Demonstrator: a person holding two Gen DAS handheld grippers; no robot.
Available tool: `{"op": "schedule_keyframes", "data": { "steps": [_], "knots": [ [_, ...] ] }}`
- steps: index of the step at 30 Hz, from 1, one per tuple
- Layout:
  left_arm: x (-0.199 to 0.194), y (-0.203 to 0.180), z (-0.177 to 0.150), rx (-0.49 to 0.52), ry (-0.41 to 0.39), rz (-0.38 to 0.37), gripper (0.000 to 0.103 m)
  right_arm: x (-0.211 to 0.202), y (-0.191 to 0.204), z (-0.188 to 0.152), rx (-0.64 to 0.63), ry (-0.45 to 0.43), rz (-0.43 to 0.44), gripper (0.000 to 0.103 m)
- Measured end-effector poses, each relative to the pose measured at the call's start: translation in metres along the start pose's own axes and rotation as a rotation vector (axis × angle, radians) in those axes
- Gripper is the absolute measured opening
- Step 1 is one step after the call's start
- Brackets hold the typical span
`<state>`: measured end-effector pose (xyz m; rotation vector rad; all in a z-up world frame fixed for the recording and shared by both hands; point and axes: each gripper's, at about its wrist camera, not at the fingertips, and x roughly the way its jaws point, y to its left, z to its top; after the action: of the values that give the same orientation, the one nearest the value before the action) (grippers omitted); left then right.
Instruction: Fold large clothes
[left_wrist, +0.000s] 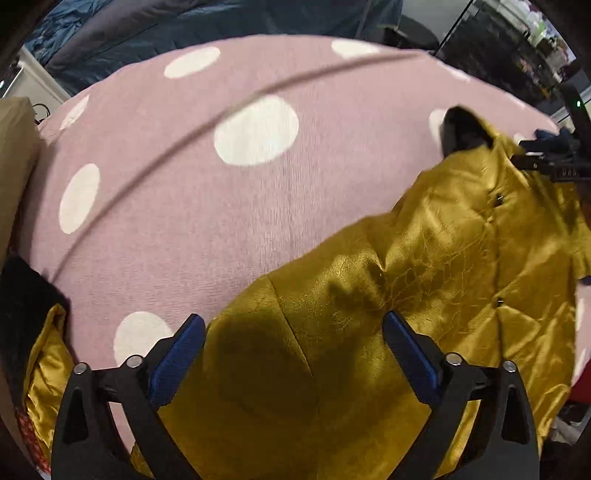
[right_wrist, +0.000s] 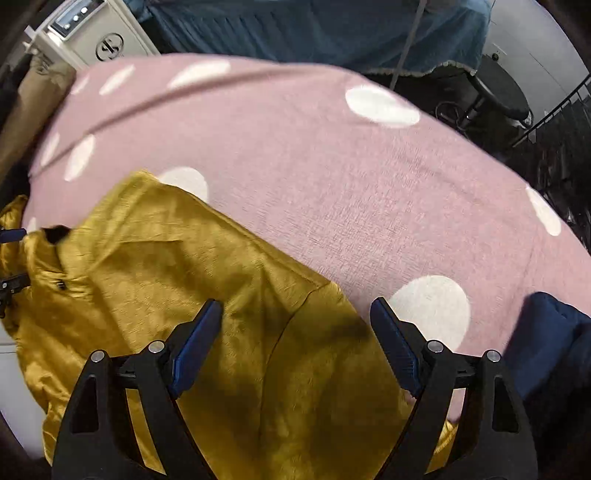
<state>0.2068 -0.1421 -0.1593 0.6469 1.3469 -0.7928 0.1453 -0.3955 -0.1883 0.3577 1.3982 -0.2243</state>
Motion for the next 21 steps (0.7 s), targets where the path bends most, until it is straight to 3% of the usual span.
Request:
{"op": "schedule_keyframes", "data": {
  "steps": [1,2,3,4,5,6,7,9,14,17,21],
  "knots": [
    [0.005,-0.003,0.000,-0.003,0.006,0.001,0.075,0.007,0.001,-0.002,0.005,0.013,0.024,0.082],
    [0.009,-0.006,0.000,-0.006,0.006,0.012,0.071,0.008,0.005,-0.005,-0.005,-0.003,0.011,0.078],
    [0.009,-0.009,-0.001,-0.005,-0.002,0.024,0.064,0.005,0.009,-0.008,-0.027,-0.025,0.005,0.060],
    [0.008,-0.015,-0.003,0.003,-0.017,0.034,0.055,0.001,0.017,-0.015,-0.065,-0.039,0.011,0.050],
    [0.007,-0.020,-0.004,0.014,-0.023,0.050,0.051,-0.001,0.022,-0.020,-0.078,-0.040,0.020,0.025],
    [0.004,-0.026,-0.007,0.034,-0.033,0.077,0.039,-0.005,0.026,-0.027,-0.081,-0.036,0.041,0.014],
    [0.001,-0.032,-0.010,0.049,-0.041,0.091,0.026,-0.009,0.029,-0.032,-0.080,-0.044,0.053,0.014],
    [-0.011,-0.043,-0.018,0.066,-0.077,0.102,0.016,-0.023,0.036,-0.046,-0.091,-0.082,0.064,0.011],
    [-0.049,-0.053,-0.038,0.020,-0.168,0.094,0.009,-0.067,0.045,-0.075,-0.070,-0.172,0.072,0.011],
    [-0.097,-0.046,-0.041,-0.029,-0.291,0.088,0.008,-0.111,0.043,-0.071,-0.049,-0.273,0.072,0.010],
    [-0.150,-0.042,-0.023,-0.076,-0.456,0.139,0.007,-0.167,0.045,-0.054,-0.062,-0.415,0.002,0.010]
  ]
}}
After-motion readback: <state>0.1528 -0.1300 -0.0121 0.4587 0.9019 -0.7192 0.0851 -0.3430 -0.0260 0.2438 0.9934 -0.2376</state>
